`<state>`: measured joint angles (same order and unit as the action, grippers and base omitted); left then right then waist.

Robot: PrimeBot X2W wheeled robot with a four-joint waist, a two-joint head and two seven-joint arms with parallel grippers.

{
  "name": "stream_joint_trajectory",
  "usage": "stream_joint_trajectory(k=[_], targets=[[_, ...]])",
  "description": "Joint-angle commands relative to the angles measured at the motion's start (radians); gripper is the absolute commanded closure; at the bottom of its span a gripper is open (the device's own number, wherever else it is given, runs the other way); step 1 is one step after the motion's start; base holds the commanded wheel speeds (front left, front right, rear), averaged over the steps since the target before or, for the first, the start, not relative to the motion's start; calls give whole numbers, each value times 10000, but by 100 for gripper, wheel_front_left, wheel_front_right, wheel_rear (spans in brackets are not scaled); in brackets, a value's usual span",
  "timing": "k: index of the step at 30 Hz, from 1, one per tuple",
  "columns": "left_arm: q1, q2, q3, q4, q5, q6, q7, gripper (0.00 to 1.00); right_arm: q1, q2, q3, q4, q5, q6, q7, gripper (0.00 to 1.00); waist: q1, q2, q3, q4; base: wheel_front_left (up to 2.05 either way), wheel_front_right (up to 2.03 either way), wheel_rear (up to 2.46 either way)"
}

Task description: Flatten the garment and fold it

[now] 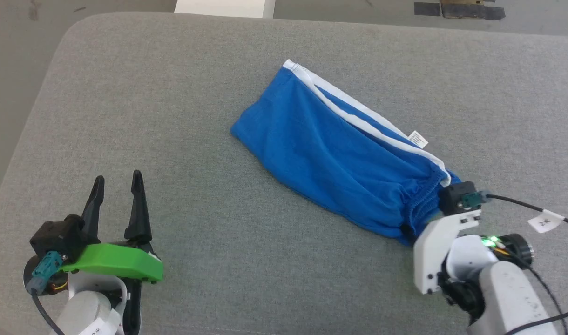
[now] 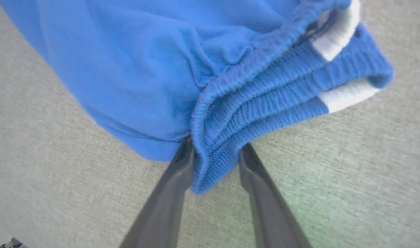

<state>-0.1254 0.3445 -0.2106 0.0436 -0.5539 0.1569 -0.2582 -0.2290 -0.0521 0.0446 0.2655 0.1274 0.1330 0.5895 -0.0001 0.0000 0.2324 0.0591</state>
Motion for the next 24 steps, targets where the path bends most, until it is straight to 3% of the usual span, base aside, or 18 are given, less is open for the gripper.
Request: stream_joint_trajectory(k=[1, 6, 11, 24], targets=[[-215, -43, 0, 29, 26, -71, -30, 0, 172, 18, 54, 367, 15, -23, 174, 100, 1, 0, -14, -13, 0, 0, 0], [-344, -55, -104, 121, -94, -213, 131, 0, 153, 18, -36, 159, 76, -23, 81, 100, 1, 0, -73, -154, 0, 0, 0], [-1093, -111, -401, 408, -422, -484, 1047, 0, 90, 18, 88, -76, 202, -23, -32, 100, 1, 0, -5, -413, 0, 0, 0], [-5746, -101, -2006, 3705, -604, -1528, 5660, 0, -361, 18, 873, -608, 678, -23, -267, 100, 1, 0, 1140, -1303, 0, 0, 0]])
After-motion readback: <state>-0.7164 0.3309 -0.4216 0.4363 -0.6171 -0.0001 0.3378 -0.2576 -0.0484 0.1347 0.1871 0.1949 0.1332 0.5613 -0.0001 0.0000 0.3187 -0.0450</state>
